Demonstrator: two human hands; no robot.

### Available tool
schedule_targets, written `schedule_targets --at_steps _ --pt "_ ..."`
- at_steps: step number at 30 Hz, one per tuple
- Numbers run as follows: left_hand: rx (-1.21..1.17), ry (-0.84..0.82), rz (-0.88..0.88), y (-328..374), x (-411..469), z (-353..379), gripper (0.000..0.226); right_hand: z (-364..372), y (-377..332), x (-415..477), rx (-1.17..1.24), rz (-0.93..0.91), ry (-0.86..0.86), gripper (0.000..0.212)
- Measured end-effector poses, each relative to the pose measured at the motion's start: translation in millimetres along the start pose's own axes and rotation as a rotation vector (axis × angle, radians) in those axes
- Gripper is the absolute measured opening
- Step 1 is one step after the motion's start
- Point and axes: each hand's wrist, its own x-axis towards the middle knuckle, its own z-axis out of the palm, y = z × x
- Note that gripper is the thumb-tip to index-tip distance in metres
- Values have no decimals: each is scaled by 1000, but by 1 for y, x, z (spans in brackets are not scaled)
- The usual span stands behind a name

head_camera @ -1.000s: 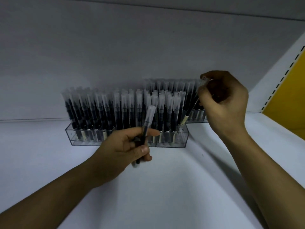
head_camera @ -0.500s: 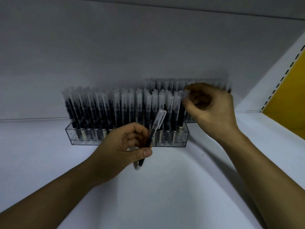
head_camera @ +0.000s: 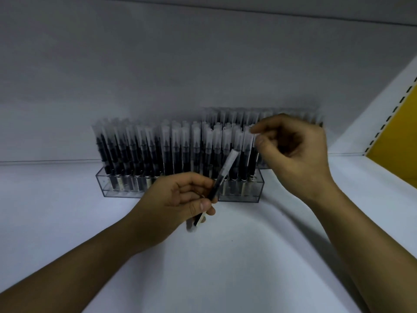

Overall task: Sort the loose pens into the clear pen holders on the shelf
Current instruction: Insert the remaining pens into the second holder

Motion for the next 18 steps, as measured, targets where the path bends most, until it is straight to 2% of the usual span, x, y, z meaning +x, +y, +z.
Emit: schedule_targets --at_steps 4,7,10,15,18 --pt "12 6 -8 -4 3 -1 28 7 -2 -6 214 68 -254 23" --pt "22 -5 9 -4 3 -2 29 11 -5 -8 275 100 -311 23" --pt "132 12 88 -5 2 -1 27 12 -7 -7 318 135 -246 24" --pt "729 98 454 -3 -1 -6 26 6 -6 1 356 121 -33 21" --pt "896 87 471 -3 -1 -6 36 0 -4 6 277 98 80 17"
